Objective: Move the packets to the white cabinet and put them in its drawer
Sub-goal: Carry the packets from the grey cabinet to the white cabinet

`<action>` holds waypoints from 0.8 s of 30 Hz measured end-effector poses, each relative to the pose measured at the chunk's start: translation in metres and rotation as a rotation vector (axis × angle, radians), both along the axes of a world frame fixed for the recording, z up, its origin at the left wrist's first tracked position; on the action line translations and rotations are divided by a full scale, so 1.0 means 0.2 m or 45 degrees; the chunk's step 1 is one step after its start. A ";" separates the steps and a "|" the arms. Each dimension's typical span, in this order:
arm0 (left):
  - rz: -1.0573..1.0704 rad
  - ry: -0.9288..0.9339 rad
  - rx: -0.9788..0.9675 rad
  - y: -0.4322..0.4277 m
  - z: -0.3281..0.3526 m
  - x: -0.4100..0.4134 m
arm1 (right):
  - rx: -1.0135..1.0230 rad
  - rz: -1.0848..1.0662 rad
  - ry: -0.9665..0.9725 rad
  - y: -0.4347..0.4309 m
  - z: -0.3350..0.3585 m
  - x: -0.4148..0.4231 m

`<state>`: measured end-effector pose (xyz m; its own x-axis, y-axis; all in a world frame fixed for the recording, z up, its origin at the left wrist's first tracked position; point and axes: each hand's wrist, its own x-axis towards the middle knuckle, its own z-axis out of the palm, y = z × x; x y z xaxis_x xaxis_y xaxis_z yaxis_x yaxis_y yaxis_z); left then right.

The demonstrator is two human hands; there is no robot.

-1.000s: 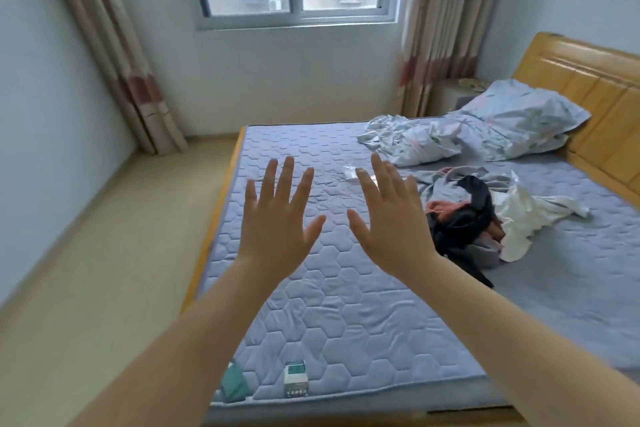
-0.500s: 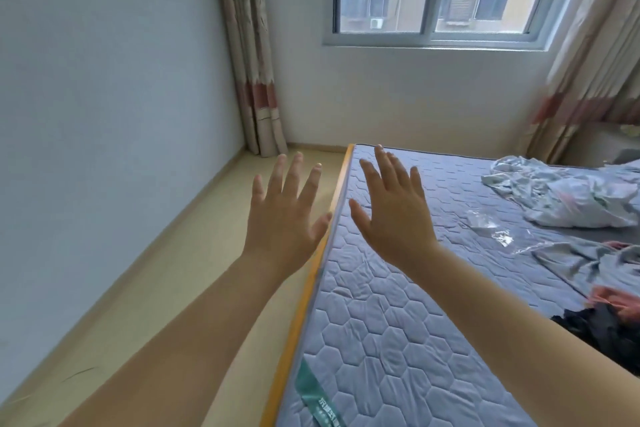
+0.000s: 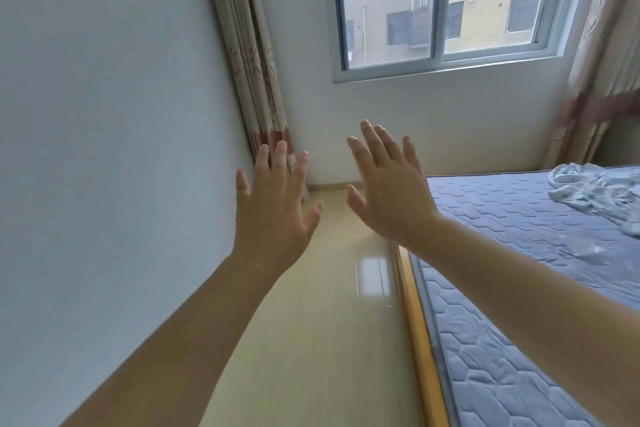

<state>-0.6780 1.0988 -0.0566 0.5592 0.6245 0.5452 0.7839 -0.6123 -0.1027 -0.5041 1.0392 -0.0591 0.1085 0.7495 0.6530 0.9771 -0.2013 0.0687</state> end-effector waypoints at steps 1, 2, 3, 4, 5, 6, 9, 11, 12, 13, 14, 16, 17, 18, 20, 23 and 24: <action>-0.004 -0.001 0.010 0.11 0.03 -0.06 | 0.006 -0.007 0.018 0.12 0.03 -0.07; -0.006 0.002 0.022 0.21 0.06 -0.12 | 0.008 -0.011 0.028 0.23 0.05 -0.14; -0.015 -0.002 0.035 0.30 0.08 -0.16 | 0.012 -0.019 0.033 0.32 0.07 -0.19; -0.031 -0.016 0.048 0.40 0.09 -0.20 | 0.017 -0.030 0.034 0.41 0.08 -0.23; -0.045 -0.030 0.060 0.50 0.11 -0.23 | 0.017 -0.043 0.028 0.49 0.09 -0.26; -0.055 -0.042 0.067 0.59 0.12 -0.24 | 0.013 -0.054 0.021 0.56 0.10 -0.29; -0.104 -0.052 0.070 0.85 0.11 -0.18 | 0.005 -0.103 -0.002 0.74 0.09 -0.28; -0.149 -0.066 0.046 1.00 0.08 -0.07 | 0.007 -0.155 -0.018 0.85 0.06 -0.20; -0.174 -0.072 0.027 1.08 0.06 -0.01 | 0.002 -0.183 -0.028 0.90 0.04 -0.15; -0.205 -0.078 0.015 1.15 0.04 0.06 | -0.003 -0.210 -0.036 0.96 0.02 -0.09; -0.242 -0.083 0.014 1.23 0.01 0.14 | -0.010 -0.235 -0.042 1.02 0.00 -0.02; -0.288 -0.056 0.009 1.41 -0.04 0.30 | -0.014 -0.285 -0.060 1.18 -0.03 0.13; -0.292 -0.033 0.010 1.50 -0.05 0.39 | -0.015 -0.309 -0.071 1.27 -0.04 0.22; -0.288 -0.010 0.014 1.61 -0.05 0.49 | -0.008 -0.328 -0.084 1.37 -0.03 0.31; -0.264 0.021 0.031 1.82 -0.03 0.68 | 0.018 -0.345 -0.105 1.59 0.01 0.48; -0.270 0.003 0.058 2.16 0.06 0.95 | 0.033 -0.345 -0.087 1.93 0.08 0.73; -0.271 -0.005 0.066 2.29 0.08 1.03 | 0.035 -0.344 -0.083 2.05 0.09 0.80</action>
